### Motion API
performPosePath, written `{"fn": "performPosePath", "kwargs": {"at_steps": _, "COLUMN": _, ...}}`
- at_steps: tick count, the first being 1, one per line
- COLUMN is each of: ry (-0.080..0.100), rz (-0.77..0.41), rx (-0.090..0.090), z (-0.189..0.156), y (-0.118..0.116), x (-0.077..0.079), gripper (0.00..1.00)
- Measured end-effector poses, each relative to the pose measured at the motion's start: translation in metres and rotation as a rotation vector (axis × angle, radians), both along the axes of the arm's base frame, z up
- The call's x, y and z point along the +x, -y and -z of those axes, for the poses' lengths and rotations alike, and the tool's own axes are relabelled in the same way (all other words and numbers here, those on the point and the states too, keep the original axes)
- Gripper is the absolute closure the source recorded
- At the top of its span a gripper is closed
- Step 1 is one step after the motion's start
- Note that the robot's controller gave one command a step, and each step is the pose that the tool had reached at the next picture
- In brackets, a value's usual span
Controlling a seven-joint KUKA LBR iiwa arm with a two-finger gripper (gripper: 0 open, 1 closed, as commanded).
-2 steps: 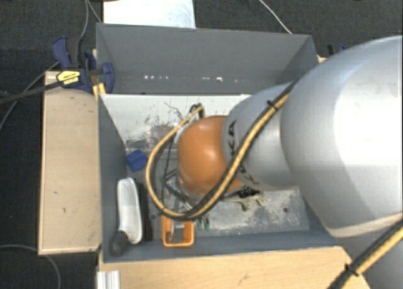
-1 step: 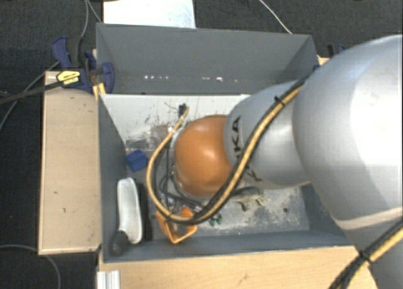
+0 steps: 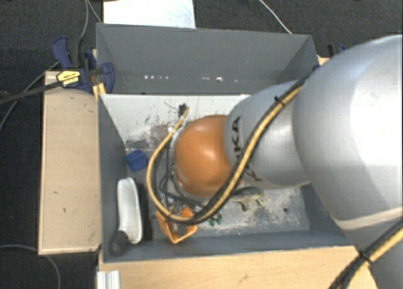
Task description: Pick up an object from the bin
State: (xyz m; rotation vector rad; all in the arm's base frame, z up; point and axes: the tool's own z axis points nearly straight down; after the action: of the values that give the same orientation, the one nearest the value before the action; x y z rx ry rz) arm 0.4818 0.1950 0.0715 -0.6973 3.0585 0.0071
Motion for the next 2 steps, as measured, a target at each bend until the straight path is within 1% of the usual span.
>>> {"fn": "performPosePath", "kwargs": {"at_steps": 1, "ry": -0.003, "rz": 0.001, "rx": -0.001, "z": -0.003, "y": 0.0, "x": -0.001, "gripper": 1.0}}
{"fn": "performPosePath", "kwargs": {"at_steps": 2, "ry": -0.01, "rz": 0.002, "rx": -0.004, "z": -0.023, "y": 0.001, "x": -0.003, "gripper": 1.0}}
